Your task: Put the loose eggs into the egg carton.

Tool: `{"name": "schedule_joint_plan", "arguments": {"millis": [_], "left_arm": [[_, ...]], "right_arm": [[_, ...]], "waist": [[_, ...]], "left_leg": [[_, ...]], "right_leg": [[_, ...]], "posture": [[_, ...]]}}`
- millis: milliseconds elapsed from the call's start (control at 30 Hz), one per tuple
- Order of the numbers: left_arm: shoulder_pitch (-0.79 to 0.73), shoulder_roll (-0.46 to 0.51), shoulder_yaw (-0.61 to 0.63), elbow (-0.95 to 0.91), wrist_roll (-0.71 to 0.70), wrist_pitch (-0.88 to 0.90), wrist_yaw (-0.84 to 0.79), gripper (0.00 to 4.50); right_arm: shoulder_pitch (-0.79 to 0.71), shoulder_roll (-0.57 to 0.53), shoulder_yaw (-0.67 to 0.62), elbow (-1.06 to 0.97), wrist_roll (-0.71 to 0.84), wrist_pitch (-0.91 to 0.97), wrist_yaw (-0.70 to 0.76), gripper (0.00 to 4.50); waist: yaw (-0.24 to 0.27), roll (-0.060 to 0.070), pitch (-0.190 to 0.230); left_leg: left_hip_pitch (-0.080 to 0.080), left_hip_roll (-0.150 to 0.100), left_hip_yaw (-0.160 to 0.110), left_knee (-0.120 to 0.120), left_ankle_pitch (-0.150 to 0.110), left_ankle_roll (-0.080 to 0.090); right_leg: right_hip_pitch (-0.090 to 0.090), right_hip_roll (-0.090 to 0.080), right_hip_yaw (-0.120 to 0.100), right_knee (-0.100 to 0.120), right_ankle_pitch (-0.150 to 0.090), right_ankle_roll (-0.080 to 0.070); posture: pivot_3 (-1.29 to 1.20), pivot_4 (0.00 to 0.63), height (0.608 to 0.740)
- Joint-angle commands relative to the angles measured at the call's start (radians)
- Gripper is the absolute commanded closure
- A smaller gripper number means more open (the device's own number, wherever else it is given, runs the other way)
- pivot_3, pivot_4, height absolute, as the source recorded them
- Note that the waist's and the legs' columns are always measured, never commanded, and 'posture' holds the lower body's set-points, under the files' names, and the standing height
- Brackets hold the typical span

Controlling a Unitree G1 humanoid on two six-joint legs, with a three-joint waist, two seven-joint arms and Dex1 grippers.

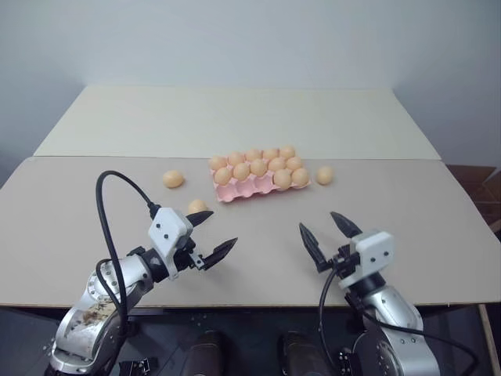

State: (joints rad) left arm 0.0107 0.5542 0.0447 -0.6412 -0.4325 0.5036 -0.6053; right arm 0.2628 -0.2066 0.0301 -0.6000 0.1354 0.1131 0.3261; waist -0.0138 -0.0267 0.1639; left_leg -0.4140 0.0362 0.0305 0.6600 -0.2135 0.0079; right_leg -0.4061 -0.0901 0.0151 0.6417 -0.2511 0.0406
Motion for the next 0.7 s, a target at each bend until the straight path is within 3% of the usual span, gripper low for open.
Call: {"name": "schedule_joint_plan", "arguments": {"millis": [33, 300, 433, 600, 700], "left_arm": [[-0.05, 0.031, -0.022, 0.002, 0.012, -0.014, -0.033, 0.31], [-0.215, 0.027, -0.136, 0.079, 0.06, 0.015, -0.036, 0.31], [-0.27, 0.016, -0.182, 0.111, 0.091, 0.015, -0.042, 0.31], [-0.305, 0.005, -0.214, 0.114, 0.087, 0.033, -0.051, 0.31], [-0.316, -0.001, -0.224, 0.117, 0.089, 0.031, -0.054, 0.31]], "right_arm": [[-0.018, -0.012, 0.012, -0.036, -0.041, 0.021, -0.026, 0.51], [-0.279, 0.073, -0.042, 0.035, -0.073, 0.29, -0.195, 0.51], [-0.466, 0.092, -0.092, 0.109, -0.05, 0.406, -0.236, 0.02], [-0.742, 0.078, -0.125, 0.339, -0.138, 0.552, -0.365, 0.02], [-0.864, 0.073, -0.164, 0.469, -0.112, 0.609, -0.375, 0.02]], "waist": [[-0.001, 0.0, 0.0], [0.002, 0.0, 0.0], [0.0, 0.0, 0.0], [-0.004, 0.0, 0.0], [-0.002, 0.0, 0.0]], "left_leg": [[0.0, 0.0, 0.0, 0.0, 0.0, 0.0], [-0.001, -0.001, 0.0, 0.0, 0.0, 0.0], [-0.002, -0.002, 0.0, 0.0, 0.0, 0.0], [-0.001, -0.002, 0.0, 0.0, 0.0, 0.0], [-0.002, -0.002, 0.0, 0.0, 0.0, 0.0]], "right_leg": [[0.0, 0.0, 0.0, 0.0, -0.002, 0.0], [0.0, 0.001, 0.0, 0.0, 0.003, 0.0], [-0.001, 0.001, 0.0, 0.0, 0.003, 0.001], [-0.001, 0.001, 0.001, 0.001, 0.004, 0.001], [-0.001, 0.001, 0.001, 0.001, 0.004, 0.001]], "posture": [[0.0, 0.15, 0.74], [0.0, 0.15, 0.74], [0.0, 0.15, 0.74], [0.0, 0.15, 0.74], [0.0, 0.15, 0.74]]}}
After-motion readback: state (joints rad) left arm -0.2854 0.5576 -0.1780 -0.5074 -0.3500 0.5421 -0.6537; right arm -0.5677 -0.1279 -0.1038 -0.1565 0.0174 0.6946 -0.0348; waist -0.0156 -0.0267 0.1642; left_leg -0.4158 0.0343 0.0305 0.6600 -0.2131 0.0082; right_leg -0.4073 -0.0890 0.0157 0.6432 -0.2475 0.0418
